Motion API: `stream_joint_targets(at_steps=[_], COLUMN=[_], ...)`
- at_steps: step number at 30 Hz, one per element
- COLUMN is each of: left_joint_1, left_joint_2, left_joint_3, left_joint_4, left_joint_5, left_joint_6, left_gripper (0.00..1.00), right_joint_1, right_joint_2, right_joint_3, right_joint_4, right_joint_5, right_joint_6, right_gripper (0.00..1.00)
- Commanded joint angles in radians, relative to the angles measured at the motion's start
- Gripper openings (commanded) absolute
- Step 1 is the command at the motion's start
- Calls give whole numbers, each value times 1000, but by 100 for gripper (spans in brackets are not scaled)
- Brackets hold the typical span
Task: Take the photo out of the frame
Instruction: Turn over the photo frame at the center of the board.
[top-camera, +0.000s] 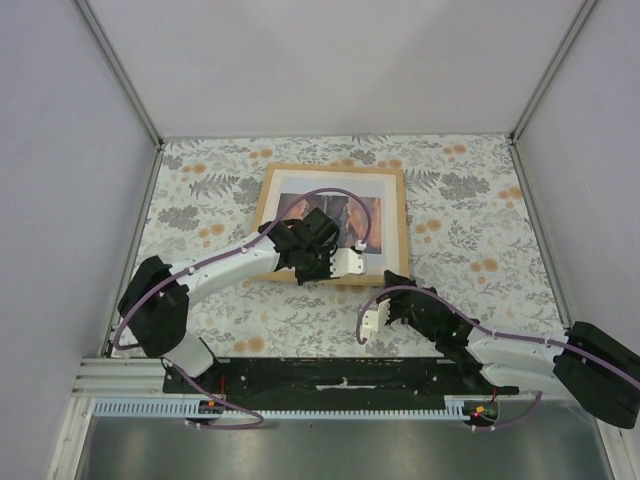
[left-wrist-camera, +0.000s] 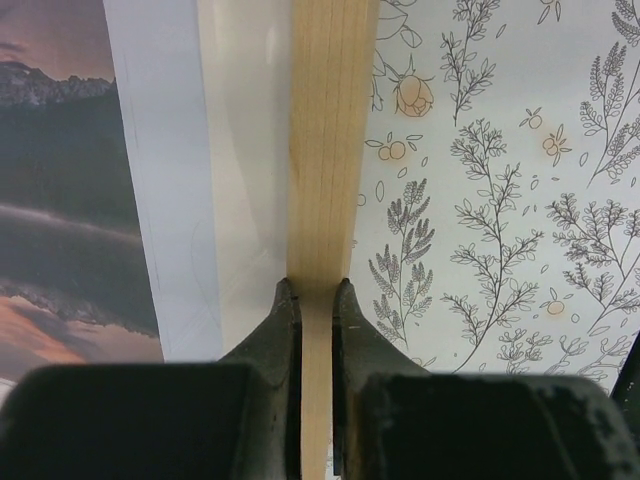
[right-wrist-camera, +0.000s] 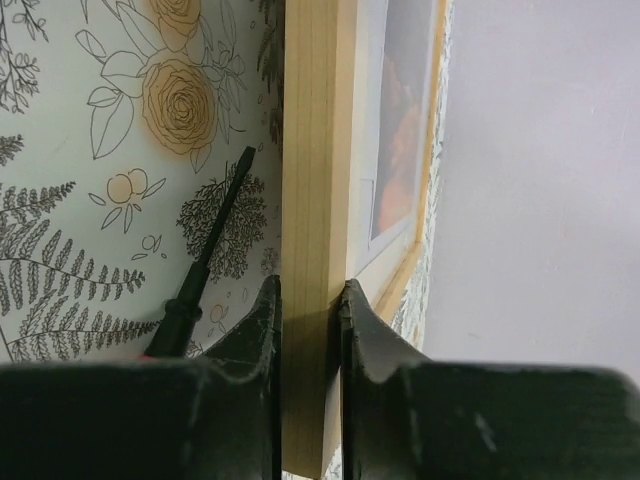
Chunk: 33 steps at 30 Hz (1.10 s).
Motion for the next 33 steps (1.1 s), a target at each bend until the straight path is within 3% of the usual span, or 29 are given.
stream_joint_targets(at_steps=[1,6,12,17,24,33], left_joint_1=[4,6,19,94,271,398], left_joint_2=[-81,-128,-251,-422,-666,-946], left_joint_3=[23,-9,-29,-98,-187,-315], left_joint_4=[23,44,53,110,176,213], left_joint_5=[6,-27,-61,-105,-156,-262], left_joint_6=[-32,-32,-54,-75,-115,-200], left_gripper=[3,41,59,76,87,95], right_joint_1=[10,10,10,9,2,-36], right_joint_2=[16,4,-10,-47,-48,-57], right_joint_3=[-1,1,14,56,224,471], right_joint_4=[50,59,60,15,-183,-487], right_joint_5=[19,33,53,77,103,73], right_joint_6=[9,16,33,79,177,325], right_gripper=[3,0,0,0,0,0])
